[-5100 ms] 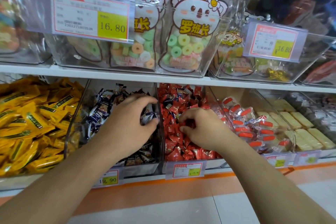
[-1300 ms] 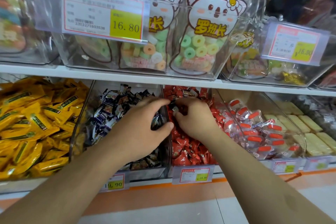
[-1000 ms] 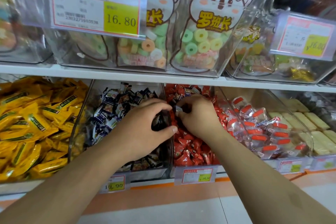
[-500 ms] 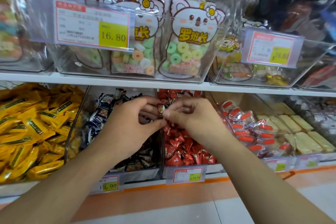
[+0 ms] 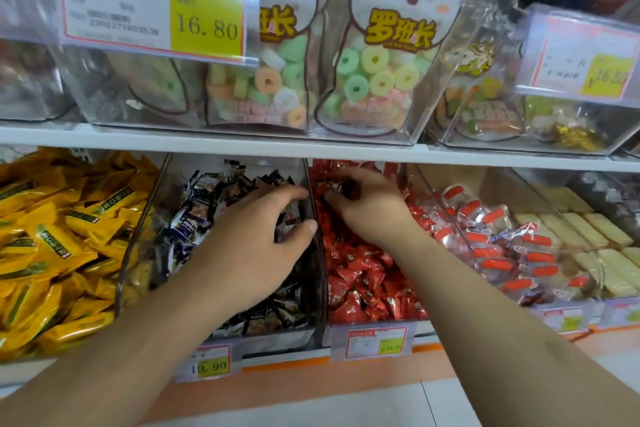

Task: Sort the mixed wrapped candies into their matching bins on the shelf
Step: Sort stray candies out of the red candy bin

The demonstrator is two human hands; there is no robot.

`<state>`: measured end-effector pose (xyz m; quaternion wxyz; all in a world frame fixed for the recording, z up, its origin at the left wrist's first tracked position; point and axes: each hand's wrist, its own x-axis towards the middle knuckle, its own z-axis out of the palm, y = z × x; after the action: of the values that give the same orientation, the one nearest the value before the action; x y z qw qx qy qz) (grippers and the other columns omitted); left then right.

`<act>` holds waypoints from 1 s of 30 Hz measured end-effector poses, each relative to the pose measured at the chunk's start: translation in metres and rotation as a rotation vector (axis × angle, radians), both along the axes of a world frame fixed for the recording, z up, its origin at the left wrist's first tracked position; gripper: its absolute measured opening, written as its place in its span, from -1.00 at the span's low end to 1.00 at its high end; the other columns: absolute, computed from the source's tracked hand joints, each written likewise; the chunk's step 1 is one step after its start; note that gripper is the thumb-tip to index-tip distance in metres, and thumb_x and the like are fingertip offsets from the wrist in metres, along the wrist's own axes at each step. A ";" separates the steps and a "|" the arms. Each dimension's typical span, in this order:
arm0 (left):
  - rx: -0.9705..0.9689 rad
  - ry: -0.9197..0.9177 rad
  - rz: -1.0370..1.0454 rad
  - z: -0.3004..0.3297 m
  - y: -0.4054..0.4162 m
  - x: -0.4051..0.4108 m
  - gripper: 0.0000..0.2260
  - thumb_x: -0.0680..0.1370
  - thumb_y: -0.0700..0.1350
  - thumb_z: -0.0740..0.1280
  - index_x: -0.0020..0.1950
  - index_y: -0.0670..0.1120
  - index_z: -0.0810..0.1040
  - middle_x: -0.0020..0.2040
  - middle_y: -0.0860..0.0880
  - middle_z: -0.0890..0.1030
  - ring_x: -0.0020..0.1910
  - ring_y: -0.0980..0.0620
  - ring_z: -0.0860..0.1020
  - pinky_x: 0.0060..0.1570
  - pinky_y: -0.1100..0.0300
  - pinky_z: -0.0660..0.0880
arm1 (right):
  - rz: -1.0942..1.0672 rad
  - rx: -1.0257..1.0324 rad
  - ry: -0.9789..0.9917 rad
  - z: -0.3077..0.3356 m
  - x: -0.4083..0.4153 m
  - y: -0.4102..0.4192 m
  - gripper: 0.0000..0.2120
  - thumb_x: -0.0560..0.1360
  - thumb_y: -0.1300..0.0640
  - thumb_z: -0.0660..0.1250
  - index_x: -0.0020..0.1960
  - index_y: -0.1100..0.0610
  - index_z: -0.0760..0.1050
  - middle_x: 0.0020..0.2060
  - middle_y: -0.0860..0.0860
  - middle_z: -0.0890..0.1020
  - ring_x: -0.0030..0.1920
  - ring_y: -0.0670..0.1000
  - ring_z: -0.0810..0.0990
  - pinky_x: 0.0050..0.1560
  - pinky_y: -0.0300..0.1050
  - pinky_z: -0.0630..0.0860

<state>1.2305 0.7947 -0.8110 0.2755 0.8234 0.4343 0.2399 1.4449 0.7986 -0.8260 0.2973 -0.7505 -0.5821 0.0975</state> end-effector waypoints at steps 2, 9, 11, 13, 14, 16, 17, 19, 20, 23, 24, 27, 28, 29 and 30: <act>0.015 0.002 -0.016 -0.001 -0.002 0.005 -0.56 0.62 0.23 0.27 0.50 0.25 0.37 0.46 0.17 0.45 0.41 0.14 0.42 0.31 0.21 0.41 | -0.016 -0.001 -0.051 -0.005 -0.001 0.005 -0.66 0.51 -0.07 0.46 0.26 -0.01 0.64 0.19 -0.01 0.67 0.22 0.03 0.59 0.32 -0.05 0.49; 0.020 -0.016 -0.021 -0.003 -0.006 0.007 -0.62 0.64 0.15 0.29 0.46 0.22 0.42 0.44 0.23 0.42 0.33 0.24 0.38 0.19 0.31 0.29 | -0.077 -0.025 -0.077 -0.009 -0.001 0.005 -0.73 0.40 -0.10 0.52 0.07 -0.06 0.68 0.09 -0.01 0.62 0.14 0.04 0.58 0.22 -0.06 0.53; 0.017 -0.017 -0.019 -0.003 -0.006 0.007 -0.64 0.64 0.15 0.30 0.45 0.21 0.43 0.43 0.22 0.43 0.33 0.22 0.40 0.20 0.31 0.31 | -0.080 0.000 -0.041 -0.008 -0.002 0.002 -0.76 0.34 -0.08 0.51 -0.01 -0.12 0.65 -0.01 -0.10 0.61 0.12 0.04 0.59 0.19 0.03 0.55; 0.013 -0.019 -0.015 -0.001 -0.006 0.007 -0.65 0.64 0.14 0.31 0.43 0.20 0.45 0.42 0.21 0.44 0.31 0.21 0.42 0.19 0.31 0.31 | -0.049 0.007 -0.040 -0.007 -0.002 -0.004 -0.76 0.34 0.00 0.56 -0.03 -0.12 0.62 -0.11 -0.26 0.54 0.18 0.07 0.57 0.23 0.11 0.52; 0.013 -0.017 -0.012 0.000 -0.007 0.007 -0.66 0.64 0.13 0.31 0.42 0.20 0.47 0.40 0.21 0.45 0.27 0.22 0.42 0.17 0.31 0.32 | -0.032 0.015 -0.043 -0.005 -0.001 -0.007 -0.75 0.34 0.04 0.58 -0.02 -0.11 0.61 -0.12 -0.29 0.52 0.23 0.09 0.57 0.26 0.15 0.50; 0.016 -0.012 -0.009 0.000 -0.006 0.007 -0.69 0.64 0.12 0.32 0.39 0.19 0.49 0.37 0.20 0.46 0.19 0.25 0.39 0.10 0.35 0.32 | -0.012 0.042 -0.053 -0.003 0.001 -0.014 -0.72 0.36 0.11 0.59 0.02 -0.09 0.63 -0.08 -0.25 0.58 0.23 0.09 0.59 0.27 0.16 0.51; 0.018 -0.010 -0.006 0.001 -0.006 0.007 -0.71 0.64 0.11 0.32 0.37 0.19 0.50 0.35 0.21 0.47 0.16 0.25 0.39 0.04 0.39 0.31 | -0.004 0.056 -0.057 -0.001 0.002 -0.017 -0.72 0.38 0.14 0.59 0.04 -0.06 0.64 -0.04 -0.18 0.63 0.18 0.06 0.60 0.25 0.11 0.53; 0.018 -0.015 0.006 0.001 -0.006 0.008 -0.74 0.64 0.10 0.33 0.33 0.22 0.52 0.31 0.22 0.48 0.15 0.25 0.40 -0.07 0.48 0.28 | 0.020 0.078 -0.049 0.006 0.002 -0.025 -0.71 0.42 0.17 0.57 0.10 -0.03 0.65 0.05 -0.08 0.68 0.14 0.00 0.61 0.22 -0.08 0.55; 0.023 -0.021 0.016 0.002 -0.007 0.008 -0.76 0.63 0.09 0.34 0.30 0.23 0.53 0.28 0.22 0.50 0.15 0.25 0.42 -0.09 0.50 0.27 | 0.034 0.084 -0.043 0.010 0.002 -0.031 -0.72 0.44 0.17 0.57 0.12 -0.02 0.65 0.07 -0.07 0.68 0.14 -0.04 0.61 0.17 -0.22 0.52; 0.029 -0.073 0.041 0.004 -0.010 0.009 -0.78 0.62 0.06 0.38 0.26 0.24 0.57 0.17 0.25 0.53 0.11 0.25 0.48 -0.08 0.48 0.32 | 0.060 0.109 -0.018 0.022 -0.001 -0.049 -0.75 0.45 0.14 0.57 0.10 -0.05 0.67 0.04 -0.15 0.68 0.05 -0.18 0.58 -0.01 -0.56 0.35; 0.022 -0.107 0.049 0.005 -0.011 0.009 -0.78 0.61 0.05 0.40 0.24 0.25 0.57 0.12 0.26 0.56 0.07 0.25 0.52 -0.07 0.45 0.38 | 0.062 0.120 0.006 0.026 -0.004 -0.054 -0.75 0.45 0.14 0.58 0.08 -0.07 0.67 -0.01 -0.19 0.68 0.00 -0.22 0.58 -0.04 -0.57 0.37; -0.040 -0.223 0.043 0.008 -0.013 0.010 -0.76 0.57 0.07 0.45 0.23 0.23 0.58 -0.02 0.24 0.64 -0.02 0.28 0.61 -0.01 0.24 0.58 | 0.083 0.142 0.134 0.037 -0.014 -0.068 -0.77 0.44 0.15 0.59 0.02 -0.10 0.68 -0.12 -0.24 0.66 -0.09 -0.27 0.60 -0.09 -0.48 0.46; -0.081 -0.275 0.024 0.009 -0.013 0.011 -0.75 0.56 0.08 0.46 0.22 0.22 0.59 -0.02 0.25 0.65 -0.02 0.30 0.62 0.02 0.20 0.60 | 0.101 0.141 0.191 0.040 -0.020 -0.071 -0.78 0.44 0.16 0.59 0.01 -0.09 0.69 -0.13 -0.22 0.67 -0.15 -0.26 0.60 -0.14 -0.43 0.49; -0.126 -0.324 0.008 0.010 -0.013 0.010 -0.76 0.54 0.09 0.48 0.20 0.23 0.59 0.00 0.26 0.66 -0.02 0.31 0.63 0.02 0.18 0.60 | 0.127 0.138 0.241 0.043 -0.025 -0.074 -0.79 0.45 0.18 0.57 0.01 -0.08 0.69 -0.14 -0.18 0.68 -0.22 -0.24 0.60 -0.19 -0.38 0.51; -0.169 -0.365 0.001 0.012 -0.013 0.009 -0.78 0.53 0.09 0.49 0.15 0.27 0.60 0.01 0.26 0.67 -0.03 0.29 0.64 0.02 0.15 0.61 | 0.153 0.132 0.276 0.045 -0.030 -0.075 -0.80 0.46 0.19 0.56 0.02 -0.07 0.70 -0.14 -0.16 0.69 -0.29 -0.22 0.59 -0.24 -0.34 0.53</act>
<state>1.2396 0.7815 -0.7990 0.4177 0.7399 0.3962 0.3479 1.4145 0.7231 -0.7810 0.4147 -0.6623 -0.5963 0.1837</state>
